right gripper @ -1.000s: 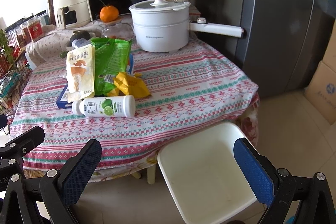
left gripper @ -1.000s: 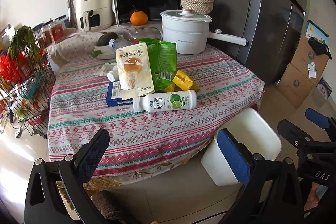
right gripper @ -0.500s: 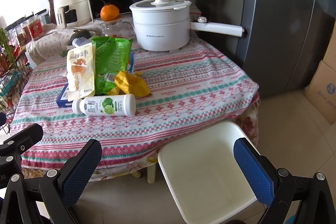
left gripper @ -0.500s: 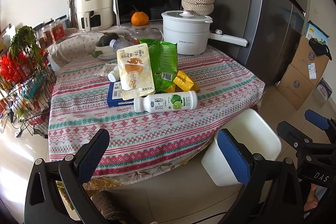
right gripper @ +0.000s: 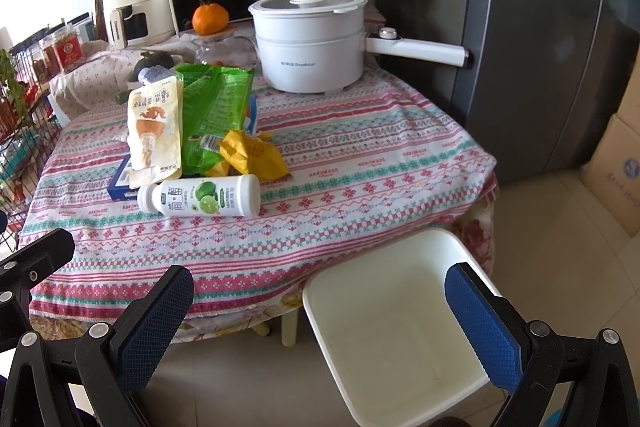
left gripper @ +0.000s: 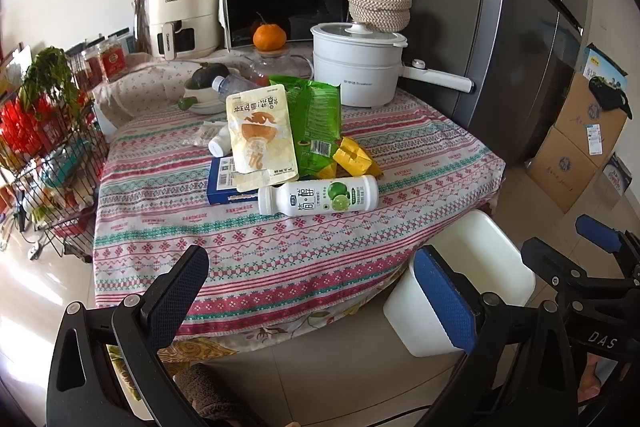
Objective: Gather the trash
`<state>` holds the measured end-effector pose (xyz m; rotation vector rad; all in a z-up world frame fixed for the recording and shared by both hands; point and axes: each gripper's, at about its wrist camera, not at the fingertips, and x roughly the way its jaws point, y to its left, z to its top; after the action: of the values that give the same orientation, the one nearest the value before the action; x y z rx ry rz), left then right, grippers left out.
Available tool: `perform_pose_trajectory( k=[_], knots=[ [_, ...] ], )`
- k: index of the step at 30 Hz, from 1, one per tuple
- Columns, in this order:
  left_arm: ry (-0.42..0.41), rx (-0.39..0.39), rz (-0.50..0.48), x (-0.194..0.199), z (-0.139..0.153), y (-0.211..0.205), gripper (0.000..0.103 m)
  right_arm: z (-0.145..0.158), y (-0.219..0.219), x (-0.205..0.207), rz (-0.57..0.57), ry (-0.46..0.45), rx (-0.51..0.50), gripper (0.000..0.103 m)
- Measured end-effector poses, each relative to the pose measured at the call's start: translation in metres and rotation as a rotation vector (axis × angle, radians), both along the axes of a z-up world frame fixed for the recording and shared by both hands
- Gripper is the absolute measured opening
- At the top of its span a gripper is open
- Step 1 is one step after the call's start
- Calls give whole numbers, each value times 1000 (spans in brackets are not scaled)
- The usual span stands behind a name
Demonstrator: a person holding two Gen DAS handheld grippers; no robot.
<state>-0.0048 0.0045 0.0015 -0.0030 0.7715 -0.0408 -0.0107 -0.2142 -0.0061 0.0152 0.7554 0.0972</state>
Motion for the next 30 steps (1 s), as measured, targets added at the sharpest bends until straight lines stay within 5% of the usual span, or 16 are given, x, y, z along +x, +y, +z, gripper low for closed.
perform_pose_trajectory(
  k=[9,14,22,30],
  knots=[
    [39,-19,-3,6,-7,4,103,-4,-1,3,-12,11,6,103],
    [94,-96,-47,20,-8,20,103,-8,-4,14,-25,50,-9,103],
    [246,-202,-49,88,-27,55,103,13,-7,59,20,130,-34,103],
    [148,-178,74,174,-48,76,103,-13,-10,123,66,245,83,103]
  ],
)
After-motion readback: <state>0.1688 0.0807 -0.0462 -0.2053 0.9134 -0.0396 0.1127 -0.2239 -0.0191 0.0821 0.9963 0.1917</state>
